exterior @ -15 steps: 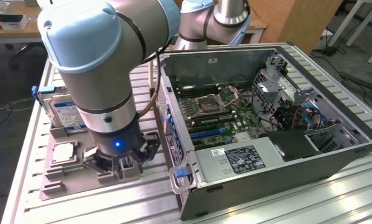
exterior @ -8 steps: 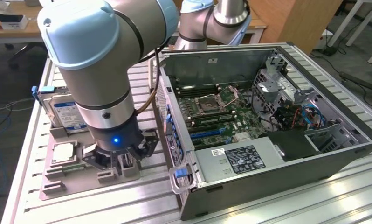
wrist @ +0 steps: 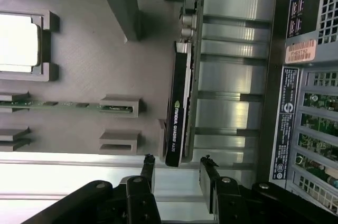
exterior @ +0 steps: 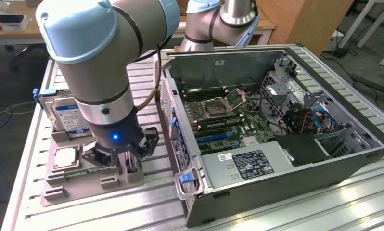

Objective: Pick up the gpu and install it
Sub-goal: 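Pick up the gpu and move the gpu toward the slot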

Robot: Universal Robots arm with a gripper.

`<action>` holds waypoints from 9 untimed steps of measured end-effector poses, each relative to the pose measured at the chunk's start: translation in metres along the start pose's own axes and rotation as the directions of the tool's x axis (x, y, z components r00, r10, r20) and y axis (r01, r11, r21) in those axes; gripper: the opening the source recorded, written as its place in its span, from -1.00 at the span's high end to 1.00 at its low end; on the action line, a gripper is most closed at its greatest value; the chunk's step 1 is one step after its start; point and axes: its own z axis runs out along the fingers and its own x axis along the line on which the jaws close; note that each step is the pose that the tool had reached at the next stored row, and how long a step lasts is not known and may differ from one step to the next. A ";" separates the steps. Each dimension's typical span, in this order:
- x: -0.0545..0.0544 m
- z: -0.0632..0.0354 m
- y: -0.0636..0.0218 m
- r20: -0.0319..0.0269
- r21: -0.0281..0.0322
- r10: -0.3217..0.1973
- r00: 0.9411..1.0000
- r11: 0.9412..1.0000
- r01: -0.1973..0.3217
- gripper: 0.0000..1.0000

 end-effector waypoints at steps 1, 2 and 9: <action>0.000 -0.0006 0.0019 0.000 0.000 0.000 1.000 1.000 0.000 0.06; 0.000 -0.0017 0.0040 0.000 0.000 0.000 1.000 1.000 0.000 0.06; -0.001 -0.0072 0.0209 0.000 0.000 0.000 1.000 1.000 0.000 0.06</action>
